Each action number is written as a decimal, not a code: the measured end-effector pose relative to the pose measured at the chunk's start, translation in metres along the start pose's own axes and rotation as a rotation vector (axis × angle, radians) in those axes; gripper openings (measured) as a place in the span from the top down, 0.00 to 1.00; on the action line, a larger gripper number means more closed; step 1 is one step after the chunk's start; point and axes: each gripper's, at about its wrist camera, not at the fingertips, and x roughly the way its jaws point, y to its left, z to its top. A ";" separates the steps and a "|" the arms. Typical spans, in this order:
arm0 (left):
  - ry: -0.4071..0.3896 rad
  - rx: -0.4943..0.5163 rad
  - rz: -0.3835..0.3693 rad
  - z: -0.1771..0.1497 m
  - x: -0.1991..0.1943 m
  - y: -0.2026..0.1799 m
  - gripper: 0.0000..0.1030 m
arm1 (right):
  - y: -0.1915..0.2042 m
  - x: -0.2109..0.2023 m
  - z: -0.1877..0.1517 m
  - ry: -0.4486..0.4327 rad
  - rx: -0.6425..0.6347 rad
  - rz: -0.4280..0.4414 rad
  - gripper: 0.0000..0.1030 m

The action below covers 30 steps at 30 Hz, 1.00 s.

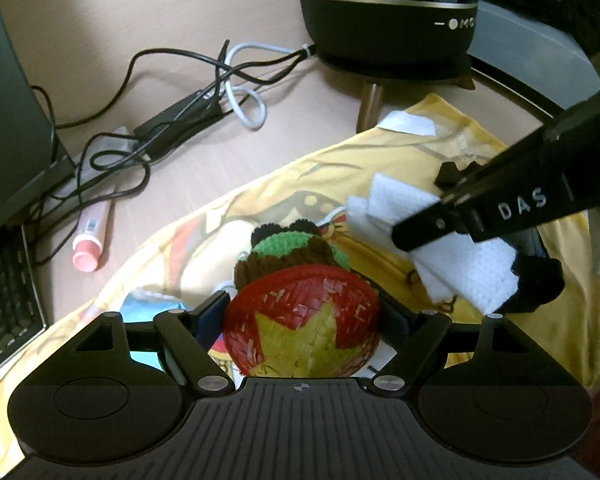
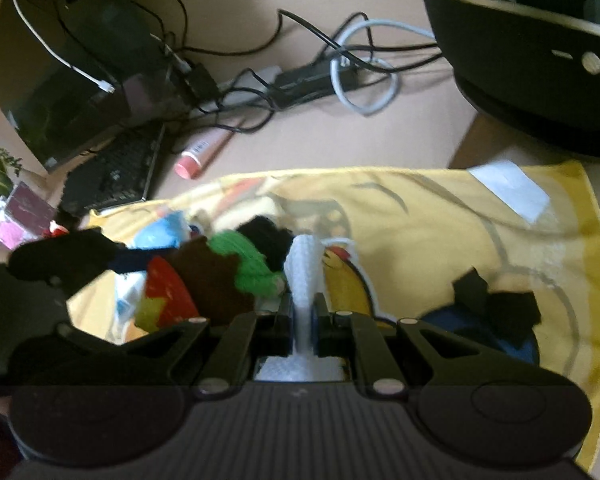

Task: Clean container
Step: 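Wipe the crocheted doll's green hat and red body with the right tool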

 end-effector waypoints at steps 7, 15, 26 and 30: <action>-0.023 -0.088 -0.145 -0.013 -0.017 0.015 0.09 | 0.016 -0.011 0.018 -0.076 0.037 0.107 0.91; 0.013 -0.154 -0.190 -0.026 -0.019 0.030 0.09 | 0.063 0.008 0.018 -0.030 -0.097 0.239 0.91; 0.050 -0.212 -0.210 -0.032 -0.003 0.026 0.07 | 0.023 0.005 0.003 0.011 -0.155 0.025 0.89; 0.052 -0.192 -0.179 -0.025 0.009 0.018 0.08 | 0.014 0.011 0.024 -0.016 -0.069 0.043 0.90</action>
